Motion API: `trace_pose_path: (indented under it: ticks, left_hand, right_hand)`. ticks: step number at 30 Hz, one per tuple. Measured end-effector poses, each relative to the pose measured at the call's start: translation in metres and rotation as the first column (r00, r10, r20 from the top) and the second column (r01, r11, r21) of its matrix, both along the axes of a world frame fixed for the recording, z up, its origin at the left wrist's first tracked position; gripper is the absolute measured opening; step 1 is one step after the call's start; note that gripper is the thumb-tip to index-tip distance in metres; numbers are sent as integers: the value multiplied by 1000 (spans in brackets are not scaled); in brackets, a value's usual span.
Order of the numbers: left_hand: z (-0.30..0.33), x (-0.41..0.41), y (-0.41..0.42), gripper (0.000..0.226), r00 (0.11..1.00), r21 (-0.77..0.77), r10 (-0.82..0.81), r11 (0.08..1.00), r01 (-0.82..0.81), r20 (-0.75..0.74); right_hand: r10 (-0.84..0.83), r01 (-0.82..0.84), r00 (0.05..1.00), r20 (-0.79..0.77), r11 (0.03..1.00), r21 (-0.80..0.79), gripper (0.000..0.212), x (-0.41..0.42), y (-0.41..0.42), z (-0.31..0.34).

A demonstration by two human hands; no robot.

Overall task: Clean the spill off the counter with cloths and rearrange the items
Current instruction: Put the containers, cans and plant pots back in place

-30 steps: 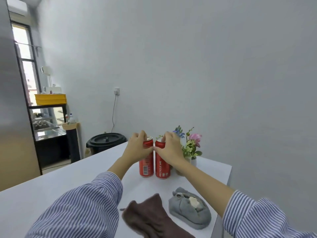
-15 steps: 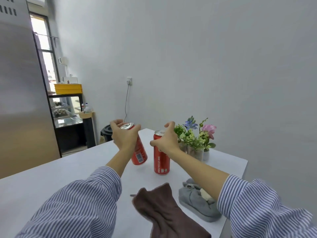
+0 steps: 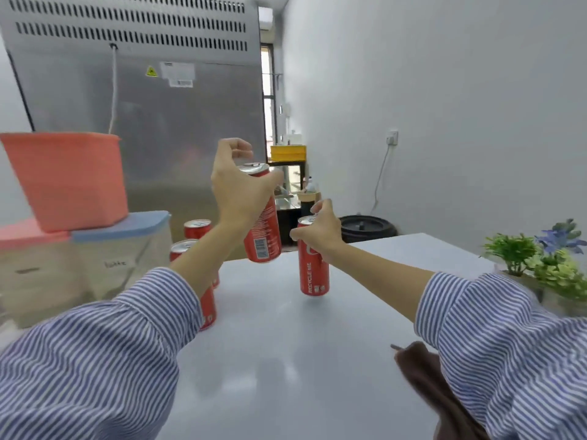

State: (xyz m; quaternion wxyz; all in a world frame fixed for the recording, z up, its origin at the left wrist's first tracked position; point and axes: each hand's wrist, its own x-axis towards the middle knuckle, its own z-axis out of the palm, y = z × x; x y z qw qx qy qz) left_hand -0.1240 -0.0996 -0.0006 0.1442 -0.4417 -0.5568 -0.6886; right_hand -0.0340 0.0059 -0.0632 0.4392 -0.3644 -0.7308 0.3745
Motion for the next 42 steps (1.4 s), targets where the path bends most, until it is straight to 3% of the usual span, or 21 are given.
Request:
trace_pose_path:
  ticks: [4, 10, 19, 21, 24, 26, 33, 35, 38, 42]
  left_hand:
    - [-12, -24, -31, 47, 994, -17, 106, 994, -107, -12]
    - [-29, -37, -53, 42, 995, -27, 102, 994, -103, -12]
    - [-65, -27, -21, 41, 987, -129, 124, 982, -136, -101]
    - [-76, -27, -10, 40, 988, -163, 113, 978, -128, -103]
    - [-89, -28, 3, 38, 992, -195, 73, 976, -93, -107]
    - [-95, -28, 9, 38, 997, -222, 25, 974, -42, -76]
    - [-100, -24, 22, 37, 992, -315, -40, 949, 0, -120]
    - [-98, -26, 21, 36, 961, -302, 59, 943, -143, -270]
    - [-83, -23, 15, 39, 838, -169, 202, 930, -327, -506]
    - [-56, 9, 13, 23, 785, -78, 87, 982, -170, -614]
  right_hand:
    - [73, -73, 997, 0, 997, 12, 51, -50, -6, -18]
    - [198, -197, 980, 30, 980, -13, 55, -101, 4, -25]
    - [260, -261, 957, 126, 965, -10, 33, -130, 21, -17]
    - [351, -335, 922, 163, 935, -119, 47, -124, 24, -9]
    - [461, -408, 880, 119, 859, -310, 95, -106, 23, 12]
    - [410, -363, 905, 112, 882, -300, 103, -95, 22, 28]
    - [285, -263, 958, 23, 909, -323, 78, -55, 15, 49]
    - [245, -232, 970, 4, 924, -305, 70, -39, 10, 53]
    - [154, -163, 987, -52, 951, -262, 58, -8, -7, 57]
    - [-27, 18, 991, -130, 997, -69, 45, 47, -37, 52]
